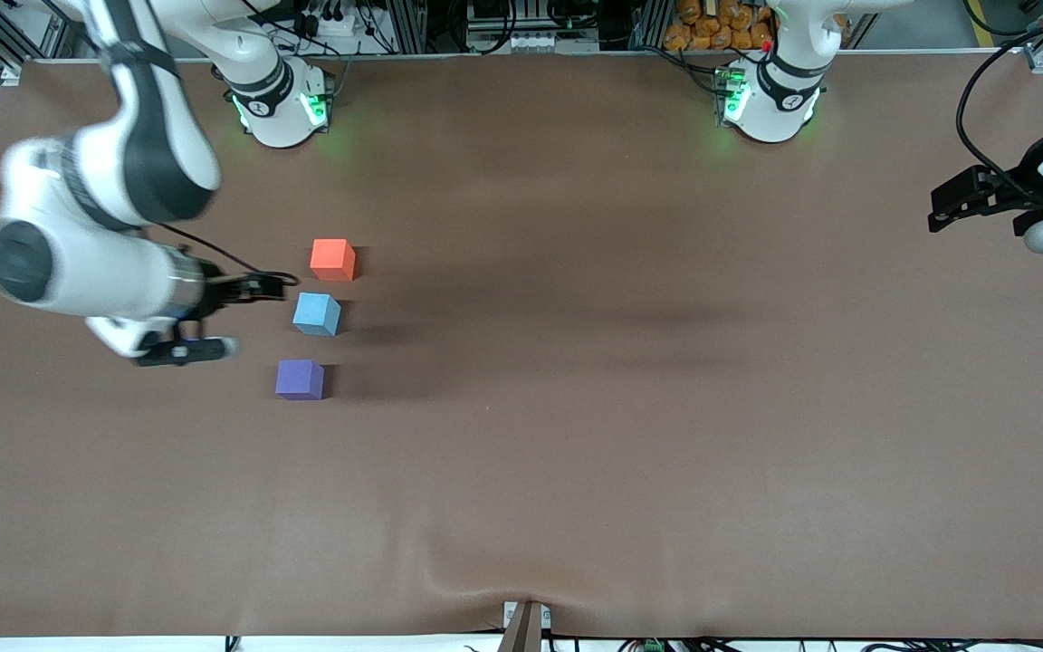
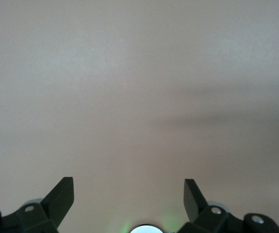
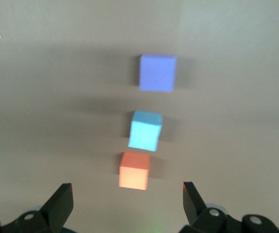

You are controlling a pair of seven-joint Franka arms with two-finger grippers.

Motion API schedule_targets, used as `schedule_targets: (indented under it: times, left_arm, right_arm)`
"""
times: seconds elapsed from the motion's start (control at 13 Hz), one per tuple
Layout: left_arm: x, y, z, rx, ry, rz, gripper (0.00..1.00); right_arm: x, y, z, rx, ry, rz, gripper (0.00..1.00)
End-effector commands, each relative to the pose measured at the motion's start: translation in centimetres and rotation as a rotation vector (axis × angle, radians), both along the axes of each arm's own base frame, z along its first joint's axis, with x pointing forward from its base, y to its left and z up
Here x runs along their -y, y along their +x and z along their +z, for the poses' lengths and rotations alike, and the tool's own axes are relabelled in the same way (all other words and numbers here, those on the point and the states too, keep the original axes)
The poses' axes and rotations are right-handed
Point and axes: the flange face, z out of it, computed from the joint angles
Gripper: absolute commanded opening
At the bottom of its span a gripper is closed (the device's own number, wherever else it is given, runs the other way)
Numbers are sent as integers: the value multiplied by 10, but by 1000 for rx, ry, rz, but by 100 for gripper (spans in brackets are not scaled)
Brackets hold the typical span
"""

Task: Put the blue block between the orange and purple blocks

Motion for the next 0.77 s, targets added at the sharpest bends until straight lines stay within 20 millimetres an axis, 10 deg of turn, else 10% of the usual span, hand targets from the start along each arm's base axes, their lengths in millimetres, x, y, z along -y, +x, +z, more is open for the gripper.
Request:
schedule_targets:
  times: [0.0, 0.23, 0.69]
  left_arm:
    - [2, 2, 2, 10, 13, 1, 100]
    - [2, 2, 2, 10, 13, 1, 100]
    - [1, 2, 1, 10, 10, 2, 100]
  right_arm:
    - [38, 19, 56, 20, -9, 38, 100]
    - [52, 8, 81, -6, 25, 31, 100]
    - [64, -24, 195, 96, 16, 26, 100]
